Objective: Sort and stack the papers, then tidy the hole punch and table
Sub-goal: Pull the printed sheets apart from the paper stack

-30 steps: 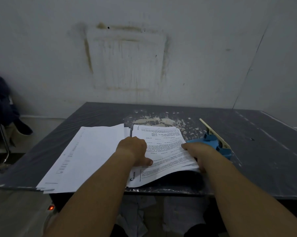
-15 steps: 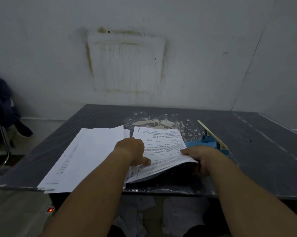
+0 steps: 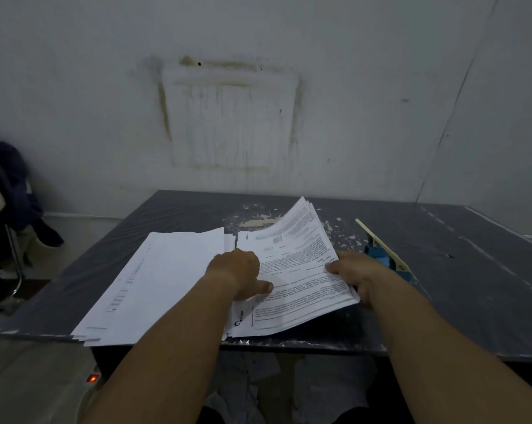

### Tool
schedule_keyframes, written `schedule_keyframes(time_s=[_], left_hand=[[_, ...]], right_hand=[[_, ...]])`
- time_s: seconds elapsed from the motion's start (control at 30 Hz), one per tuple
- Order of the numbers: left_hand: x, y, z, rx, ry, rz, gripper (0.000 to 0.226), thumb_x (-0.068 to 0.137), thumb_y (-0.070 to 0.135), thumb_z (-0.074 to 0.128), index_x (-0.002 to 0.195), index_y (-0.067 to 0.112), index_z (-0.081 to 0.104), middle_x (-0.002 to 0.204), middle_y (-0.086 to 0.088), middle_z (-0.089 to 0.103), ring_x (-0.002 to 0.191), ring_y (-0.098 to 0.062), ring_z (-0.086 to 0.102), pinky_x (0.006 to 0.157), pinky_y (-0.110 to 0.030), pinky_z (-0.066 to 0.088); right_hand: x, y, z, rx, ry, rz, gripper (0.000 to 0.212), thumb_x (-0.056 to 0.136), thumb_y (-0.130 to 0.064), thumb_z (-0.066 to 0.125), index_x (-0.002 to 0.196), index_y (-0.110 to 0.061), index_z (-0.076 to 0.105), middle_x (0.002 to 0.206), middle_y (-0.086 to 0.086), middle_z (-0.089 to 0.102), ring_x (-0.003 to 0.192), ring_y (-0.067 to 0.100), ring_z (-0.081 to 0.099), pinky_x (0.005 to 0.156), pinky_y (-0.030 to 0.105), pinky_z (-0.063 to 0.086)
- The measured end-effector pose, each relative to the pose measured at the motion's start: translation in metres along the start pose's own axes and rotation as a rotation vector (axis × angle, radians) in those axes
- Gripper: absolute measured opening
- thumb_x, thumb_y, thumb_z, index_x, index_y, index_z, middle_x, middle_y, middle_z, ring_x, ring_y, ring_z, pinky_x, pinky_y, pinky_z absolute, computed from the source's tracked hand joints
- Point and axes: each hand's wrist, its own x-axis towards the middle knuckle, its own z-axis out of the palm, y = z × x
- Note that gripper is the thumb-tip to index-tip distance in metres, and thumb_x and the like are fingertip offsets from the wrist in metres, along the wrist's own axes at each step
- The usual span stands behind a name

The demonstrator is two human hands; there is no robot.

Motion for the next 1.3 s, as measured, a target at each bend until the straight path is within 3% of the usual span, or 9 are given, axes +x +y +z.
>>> schedule_keyframes(time_s=[0.17, 0.27, 0.33, 0.43, 0.5, 0.67, 0.93, 1.1, 1.3], left_hand=[[-0.001, -0.002, -0.001, -0.264, 0.120, -0.143, 0.072, 0.086, 0.063, 0.054, 0.141, 0.019, 0.040, 0.140, -0.008, 0.047, 0.124, -0.029, 0.049, 0.101, -0.046, 0.045], [0.001, -0.003, -0.008, -0.715, 0.205, -0.307, 0.094, 0.081, 0.058, 0.066, 0.150, 0.014, 0.020, 0.146, -0.012, 0.036, 0.133, -0.034, 0.041, 0.105, -0.048, 0.042], [-0.003, -0.005, -0.015, -1.099, 0.240, -0.441, 0.098, 0.076, 0.056, 0.074, 0.147, 0.012, 0.024, 0.135, -0.008, 0.048, 0.120, -0.030, 0.054, 0.092, -0.043, 0.049], [-0.009, -0.013, -0.024, -1.653, 0.035, -0.419, 0.061, 0.077, 0.049, 0.078, 0.122, 0.012, 0.061, 0.106, -0.004, 0.074, 0.090, -0.025, 0.072, 0.069, -0.033, 0.058], [-0.012, -0.014, -0.024, -1.796, -0.053, -0.322, 0.029, 0.087, 0.031, 0.073, 0.110, 0.013, 0.069, 0.102, -0.008, 0.077, 0.088, -0.028, 0.074, 0.074, -0.040, 0.060], [-0.011, -0.013, -0.018, -1.745, 0.157, -0.176, 0.013, 0.093, 0.021, 0.066, 0.106, 0.023, 0.068, 0.099, 0.004, 0.076, 0.082, -0.016, 0.074, 0.060, -0.030, 0.058], [-0.011, -0.011, -0.036, -1.693, 0.303, 0.021, 0.023, 0.087, 0.017, 0.072, 0.110, 0.017, 0.069, 0.104, -0.001, 0.076, 0.093, -0.021, 0.074, 0.078, -0.040, 0.060], [-0.010, -0.011, -0.045, -1.637, 0.350, 0.137, 0.029, 0.083, 0.012, 0.075, 0.112, 0.011, 0.069, 0.104, -0.004, 0.077, 0.093, -0.023, 0.074, 0.078, -0.039, 0.061], [-0.011, -0.016, -0.041, -1.669, 0.365, 0.127, 0.032, 0.079, 0.014, 0.079, 0.110, 0.012, 0.071, 0.103, -0.003, 0.077, 0.092, -0.022, 0.074, 0.073, -0.034, 0.061]], right_hand=[[0.003, 0.008, -0.009, 0.161, -0.054, -0.120, 0.027, 0.101, -0.004, 0.047, 0.118, -0.020, 0.060, 0.109, 0.014, 0.071, 0.099, 0.037, 0.068, 0.090, 0.056, 0.053], [0.004, 0.013, -0.014, 0.263, -0.110, -0.178, 0.024, 0.101, -0.006, 0.047, 0.108, -0.023, 0.063, 0.106, 0.014, 0.072, 0.095, 0.038, 0.068, 0.087, 0.055, 0.055], [0.005, 0.016, -0.016, 0.333, -0.150, -0.216, 0.026, 0.101, -0.006, 0.046, 0.107, -0.024, 0.063, 0.105, 0.012, 0.073, 0.093, 0.035, 0.069, 0.079, 0.050, 0.059], [0.007, 0.018, -0.017, 0.413, -0.200, -0.253, 0.028, 0.102, -0.006, 0.044, 0.113, -0.023, 0.064, 0.109, 0.012, 0.073, 0.097, 0.035, 0.068, 0.078, 0.050, 0.059], [0.007, 0.017, -0.017, 0.396, -0.200, -0.267, 0.028, 0.101, -0.006, 0.045, 0.114, -0.023, 0.064, 0.109, 0.012, 0.073, 0.098, 0.036, 0.068, 0.082, 0.051, 0.057], [0.009, 0.013, -0.009, 0.219, -0.092, -0.306, 0.028, 0.099, -0.002, 0.049, 0.108, -0.023, 0.065, 0.106, 0.010, 0.075, 0.099, 0.036, 0.070, 0.089, 0.057, 0.054], [0.010, 0.001, -0.001, 0.159, 0.067, -0.533, 0.027, 0.099, -0.001, 0.046, 0.108, -0.023, 0.059, 0.108, -0.002, 0.069, 0.094, 0.016, 0.066, 0.077, 0.034, 0.055], [0.015, -0.003, 0.002, 0.210, 0.124, -0.612, 0.027, 0.093, -0.004, 0.057, 0.111, -0.023, 0.058, 0.112, -0.002, 0.067, 0.103, 0.022, 0.064, 0.094, 0.049, 0.052], [0.008, -0.013, 0.002, 0.322, 0.169, -0.676, 0.022, 0.091, -0.008, 0.062, 0.109, -0.022, 0.062, 0.108, 0.000, 0.072, 0.098, 0.021, 0.069, 0.086, 0.048, 0.056]])
